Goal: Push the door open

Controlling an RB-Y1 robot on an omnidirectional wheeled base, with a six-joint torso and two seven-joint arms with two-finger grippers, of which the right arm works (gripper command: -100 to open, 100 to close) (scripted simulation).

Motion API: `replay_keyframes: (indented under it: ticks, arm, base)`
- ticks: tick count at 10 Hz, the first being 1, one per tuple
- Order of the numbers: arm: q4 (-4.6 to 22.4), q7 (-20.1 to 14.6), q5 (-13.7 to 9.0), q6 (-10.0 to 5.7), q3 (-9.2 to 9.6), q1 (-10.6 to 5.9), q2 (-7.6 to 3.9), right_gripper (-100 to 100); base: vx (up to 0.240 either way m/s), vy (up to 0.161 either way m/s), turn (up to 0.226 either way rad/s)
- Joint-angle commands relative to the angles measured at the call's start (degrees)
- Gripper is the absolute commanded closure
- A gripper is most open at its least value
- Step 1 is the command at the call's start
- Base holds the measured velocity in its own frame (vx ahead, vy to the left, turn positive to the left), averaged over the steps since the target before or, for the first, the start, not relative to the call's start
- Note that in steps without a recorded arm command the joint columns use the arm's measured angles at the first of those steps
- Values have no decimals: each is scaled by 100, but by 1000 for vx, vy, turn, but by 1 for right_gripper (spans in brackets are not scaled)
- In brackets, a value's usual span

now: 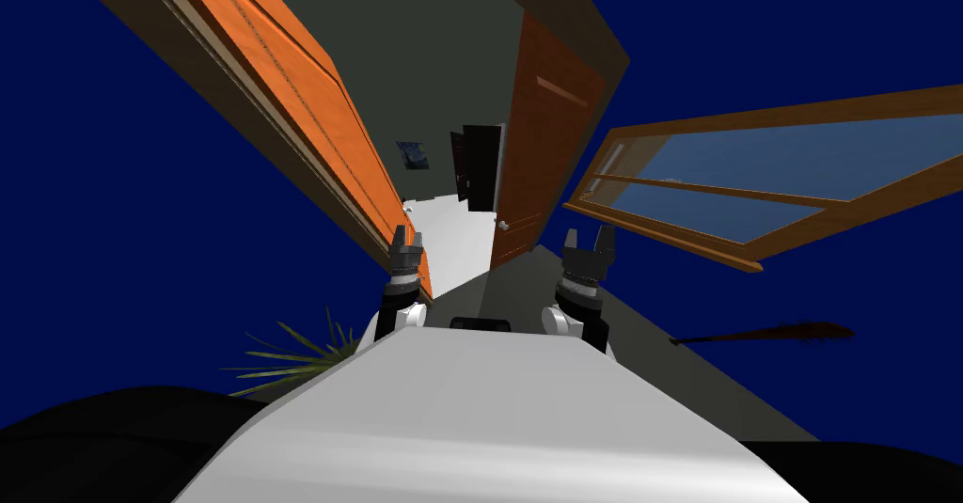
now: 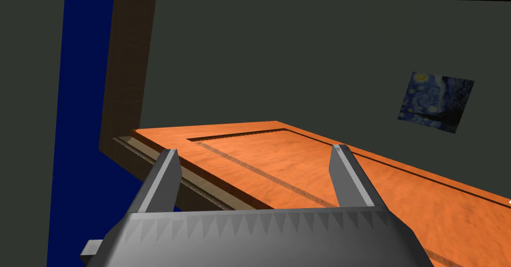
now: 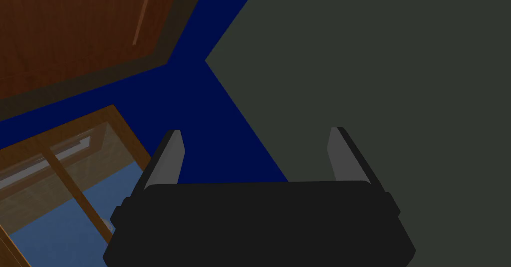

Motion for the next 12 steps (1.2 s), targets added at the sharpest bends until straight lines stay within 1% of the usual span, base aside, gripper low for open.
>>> replay_keyframes:
  ticks: [1,3,5,6,11,12]
  arm:
    - [218,142,76,-30,-2,-83,-37,-100]
    - [450,293,157,-62,-4,-170,-72,-100]
    - [749,504,269,-106,-7,-293,-116,-100]
    - [774,504,269,-106,-7,-293,-116,-100]
    - [1725,1190,636,-250,-17,-691,-237,-100]
    - [1826,1190,636,-250,-17,-691,-237,-100]
  base:
    - [120,-76,13]
    - [62,-20,27]
    - [66,-25,20]
    - [52,-24,11]
    - [83,-53,28]
    - [48,-41,14]
